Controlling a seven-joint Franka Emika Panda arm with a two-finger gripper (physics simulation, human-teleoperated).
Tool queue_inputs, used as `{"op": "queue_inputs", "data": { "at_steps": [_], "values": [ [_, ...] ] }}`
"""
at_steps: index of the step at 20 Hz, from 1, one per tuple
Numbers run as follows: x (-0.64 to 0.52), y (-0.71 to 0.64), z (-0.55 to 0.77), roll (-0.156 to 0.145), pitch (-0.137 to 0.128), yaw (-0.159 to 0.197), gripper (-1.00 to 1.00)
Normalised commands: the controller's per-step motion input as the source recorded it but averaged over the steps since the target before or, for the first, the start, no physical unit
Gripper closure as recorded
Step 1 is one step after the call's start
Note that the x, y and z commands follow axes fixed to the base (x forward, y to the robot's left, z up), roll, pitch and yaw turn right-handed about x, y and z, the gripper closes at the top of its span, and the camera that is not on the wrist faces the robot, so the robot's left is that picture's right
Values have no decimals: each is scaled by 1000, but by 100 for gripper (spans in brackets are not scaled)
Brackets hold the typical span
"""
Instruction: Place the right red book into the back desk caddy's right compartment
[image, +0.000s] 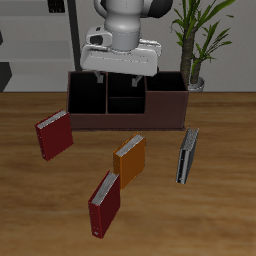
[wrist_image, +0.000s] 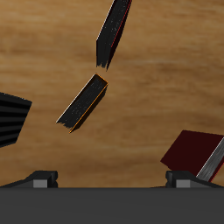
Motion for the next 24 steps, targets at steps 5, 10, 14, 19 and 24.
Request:
{"op": "queue_inputs", "data": {
  "at_steps": [5, 10, 14, 19, 24],
  "values": [
    [-90, -473, -49, 4, -15, -27, -100],
    [-232, -733, -298, -42, -4, 8, -100],
    [-225, -400, -137, -21, -21, -14, -100],
    [-220, -508, -245, -25, -17, 14, -100],
    [-201, -335, -65, 19, -62, -44, -100]
  ]
}}
